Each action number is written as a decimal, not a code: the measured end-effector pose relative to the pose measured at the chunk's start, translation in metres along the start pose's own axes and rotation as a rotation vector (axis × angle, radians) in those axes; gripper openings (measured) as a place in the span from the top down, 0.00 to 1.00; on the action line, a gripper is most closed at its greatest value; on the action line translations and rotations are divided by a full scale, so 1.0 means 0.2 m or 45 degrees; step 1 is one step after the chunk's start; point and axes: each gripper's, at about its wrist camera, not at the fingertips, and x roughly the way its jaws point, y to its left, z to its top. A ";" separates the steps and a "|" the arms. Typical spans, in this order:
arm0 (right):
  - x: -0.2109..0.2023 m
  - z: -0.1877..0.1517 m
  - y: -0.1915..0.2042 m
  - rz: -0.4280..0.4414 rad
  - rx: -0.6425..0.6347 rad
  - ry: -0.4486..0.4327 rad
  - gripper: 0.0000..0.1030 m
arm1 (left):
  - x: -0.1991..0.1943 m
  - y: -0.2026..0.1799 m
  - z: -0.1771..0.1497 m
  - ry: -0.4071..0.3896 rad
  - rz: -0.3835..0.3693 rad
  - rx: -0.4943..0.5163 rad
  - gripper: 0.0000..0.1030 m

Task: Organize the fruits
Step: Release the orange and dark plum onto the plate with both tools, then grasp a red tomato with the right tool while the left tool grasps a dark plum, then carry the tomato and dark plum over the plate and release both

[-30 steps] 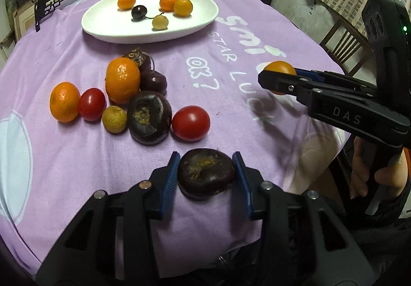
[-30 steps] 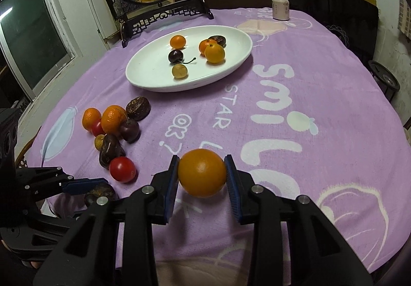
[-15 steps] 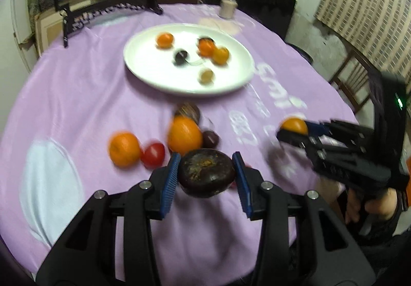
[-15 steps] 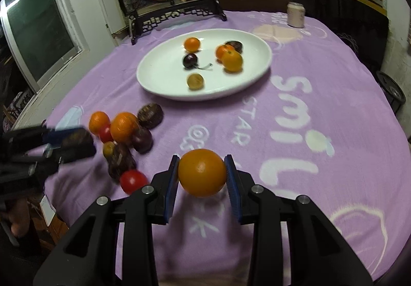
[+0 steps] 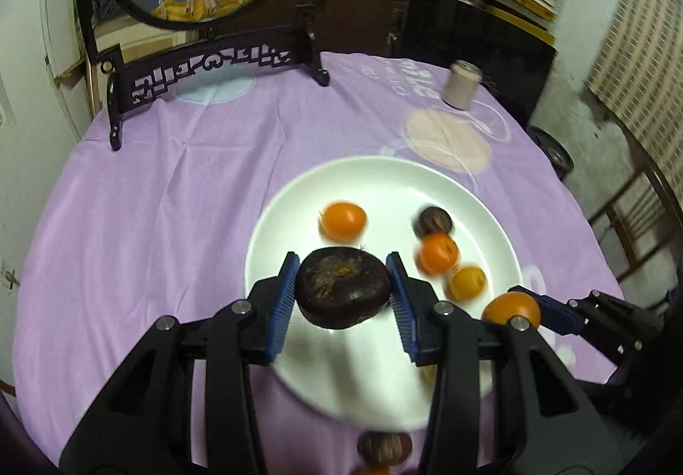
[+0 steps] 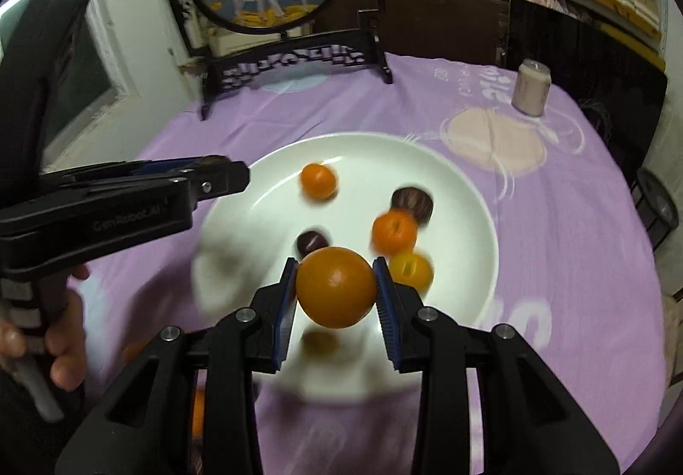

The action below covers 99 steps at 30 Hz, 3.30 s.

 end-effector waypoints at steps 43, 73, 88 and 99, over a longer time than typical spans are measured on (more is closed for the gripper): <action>-0.37 -0.81 0.33 0.190 -0.082 0.160 0.50 | -0.57 0.21 -1.07 0.011 -0.045 -0.044 0.38; -0.46 -0.92 0.03 0.091 0.096 0.045 0.69 | -0.30 -0.23 -1.11 0.225 -0.166 0.126 0.35; -0.47 -0.93 -0.02 0.100 0.137 0.038 0.69 | -0.29 -0.28 -1.07 0.182 -0.117 0.179 0.59; -0.41 -0.65 0.01 0.086 0.091 -0.013 0.69 | -0.33 -0.17 -0.71 0.034 -0.094 0.167 0.59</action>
